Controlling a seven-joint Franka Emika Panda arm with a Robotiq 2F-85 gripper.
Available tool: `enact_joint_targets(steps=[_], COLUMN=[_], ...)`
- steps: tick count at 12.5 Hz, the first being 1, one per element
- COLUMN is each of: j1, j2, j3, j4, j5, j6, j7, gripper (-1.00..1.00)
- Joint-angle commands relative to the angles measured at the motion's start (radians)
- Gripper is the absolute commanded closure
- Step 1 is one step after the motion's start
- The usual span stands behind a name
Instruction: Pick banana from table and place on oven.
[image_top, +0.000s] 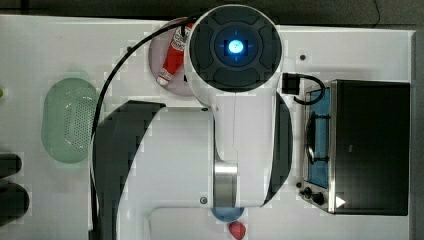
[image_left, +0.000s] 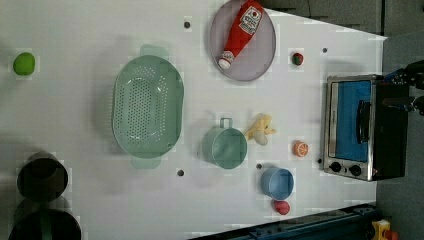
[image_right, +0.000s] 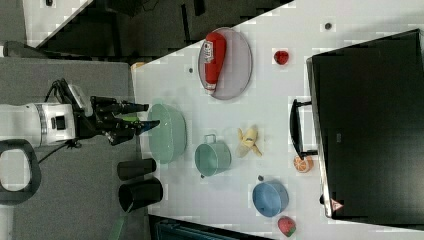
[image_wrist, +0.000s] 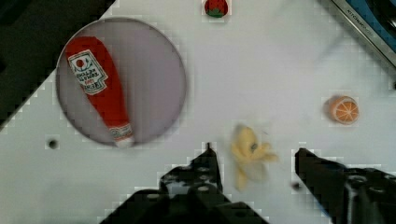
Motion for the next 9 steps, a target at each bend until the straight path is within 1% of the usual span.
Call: enact_joint_targets(steps=[1,3,6,9], j1=[-0.027,-0.027,-0.025,-0.024], j2=[-0.461,-0.46,-0.449,-0.389], j3=[-0.026,-0.026,-0.023,-0.011], j4=[-0.227,-0.228,-0.25,-0.314], j5=[0.003,0.003,0.003,0.003], j6=[-0.206,-0.206,-0.187,-0.067], j7=[-0.052,-0.052,-0.052,-0.052], gripper=[-0.58,-1.0,-1.0,-1.0])
